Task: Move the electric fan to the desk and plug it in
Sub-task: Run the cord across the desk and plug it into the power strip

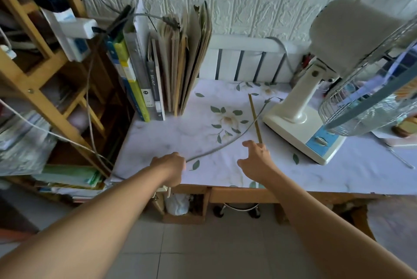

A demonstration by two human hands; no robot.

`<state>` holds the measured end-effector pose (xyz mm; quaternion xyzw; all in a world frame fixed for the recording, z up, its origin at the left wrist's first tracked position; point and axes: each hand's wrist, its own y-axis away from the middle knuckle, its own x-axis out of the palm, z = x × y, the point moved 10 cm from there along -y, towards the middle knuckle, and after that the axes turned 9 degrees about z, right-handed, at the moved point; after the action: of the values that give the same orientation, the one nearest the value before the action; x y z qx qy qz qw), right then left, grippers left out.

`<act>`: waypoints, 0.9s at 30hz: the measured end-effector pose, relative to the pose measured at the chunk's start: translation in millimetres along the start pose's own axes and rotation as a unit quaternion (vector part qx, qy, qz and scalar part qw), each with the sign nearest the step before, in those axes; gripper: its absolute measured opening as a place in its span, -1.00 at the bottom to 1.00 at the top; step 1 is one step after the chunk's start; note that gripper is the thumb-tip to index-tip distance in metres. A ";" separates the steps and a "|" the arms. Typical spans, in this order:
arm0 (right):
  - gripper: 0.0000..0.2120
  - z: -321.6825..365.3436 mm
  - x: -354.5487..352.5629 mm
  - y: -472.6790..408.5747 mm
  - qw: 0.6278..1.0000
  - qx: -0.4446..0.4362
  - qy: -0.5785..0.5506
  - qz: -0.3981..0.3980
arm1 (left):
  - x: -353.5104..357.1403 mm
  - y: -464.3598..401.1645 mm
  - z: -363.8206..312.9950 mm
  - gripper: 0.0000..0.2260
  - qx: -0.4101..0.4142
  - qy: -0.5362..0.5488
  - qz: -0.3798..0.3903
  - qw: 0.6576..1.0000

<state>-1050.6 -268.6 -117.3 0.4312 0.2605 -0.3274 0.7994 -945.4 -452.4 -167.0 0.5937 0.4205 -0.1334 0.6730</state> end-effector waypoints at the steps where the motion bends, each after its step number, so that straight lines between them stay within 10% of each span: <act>1: -0.43 1.8 1.3 -1.2 1.000 -0.003 0.002 0.000 | -0.5 -0.2 1.1 -0.63 0.005 -0.008 0.000 1.000; 27: -0.48 40.7 68.1 -32.6 0.998 -0.044 0.027 0.040 | -13.6 -15.3 57.3 -0.78 -0.066 0.080 -0.109 0.989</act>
<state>-1025.3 -337.4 -161.8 0.4140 0.2790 -0.2717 0.8227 -940.8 -512.9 -171.0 0.5070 0.5434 -0.1300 0.6563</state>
